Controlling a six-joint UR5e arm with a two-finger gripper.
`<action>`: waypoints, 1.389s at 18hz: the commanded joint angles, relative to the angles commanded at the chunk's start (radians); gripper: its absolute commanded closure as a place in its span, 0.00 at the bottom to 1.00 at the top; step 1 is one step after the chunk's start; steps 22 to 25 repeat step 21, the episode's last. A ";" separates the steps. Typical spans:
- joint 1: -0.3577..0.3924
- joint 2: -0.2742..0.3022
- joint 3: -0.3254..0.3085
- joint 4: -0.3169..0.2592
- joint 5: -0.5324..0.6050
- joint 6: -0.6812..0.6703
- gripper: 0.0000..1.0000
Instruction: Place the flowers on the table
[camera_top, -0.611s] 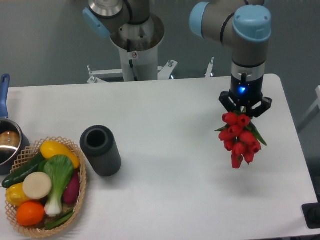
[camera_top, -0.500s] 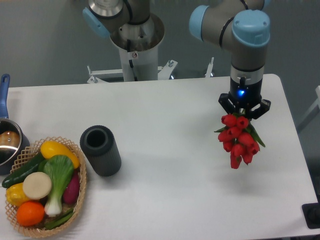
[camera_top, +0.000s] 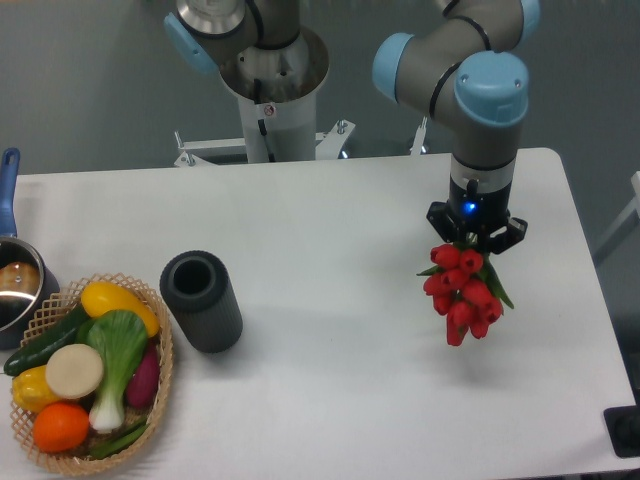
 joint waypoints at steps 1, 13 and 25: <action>-0.011 -0.002 0.002 -0.002 0.000 0.000 0.92; -0.028 0.002 -0.003 0.018 0.001 0.003 0.00; -0.014 0.008 -0.017 0.028 0.000 0.002 0.00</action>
